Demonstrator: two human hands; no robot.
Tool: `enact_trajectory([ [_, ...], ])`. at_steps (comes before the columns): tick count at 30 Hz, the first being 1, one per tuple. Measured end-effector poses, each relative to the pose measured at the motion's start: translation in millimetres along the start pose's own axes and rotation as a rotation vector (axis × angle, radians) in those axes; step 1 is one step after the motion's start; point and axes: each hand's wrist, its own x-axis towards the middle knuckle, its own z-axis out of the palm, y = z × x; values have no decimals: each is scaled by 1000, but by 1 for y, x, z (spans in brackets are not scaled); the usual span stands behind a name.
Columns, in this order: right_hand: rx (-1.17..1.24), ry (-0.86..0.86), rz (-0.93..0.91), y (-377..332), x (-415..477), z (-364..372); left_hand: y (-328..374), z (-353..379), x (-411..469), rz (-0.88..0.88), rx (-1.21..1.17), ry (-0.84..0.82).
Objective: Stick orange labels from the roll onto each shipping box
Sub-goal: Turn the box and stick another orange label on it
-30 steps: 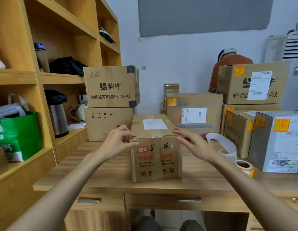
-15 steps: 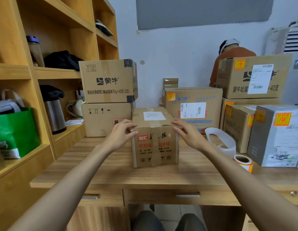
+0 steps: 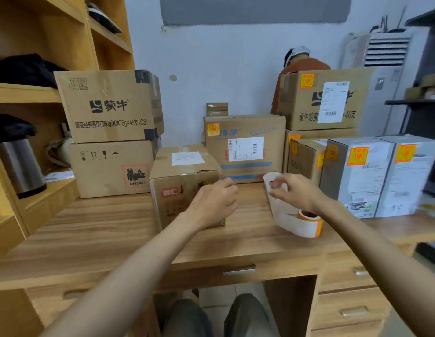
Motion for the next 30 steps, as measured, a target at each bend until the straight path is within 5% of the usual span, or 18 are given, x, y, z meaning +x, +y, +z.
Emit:
enact_trajectory([
  [5, -68, -37, 156, 51, -43, -17, 61, 54, 37, -16, -198, -174],
  [13, 62, 2, 160, 93, -80, 1, 114, 113, 59, -49, -569, -229],
  [22, 241, -38, 189, 86, -83, 18, 112, 116, 50, -100, -592, -236],
  [30, 162, -23, 135, 67, -77, 29, 81, 103, 45, -147, -528, -235],
])
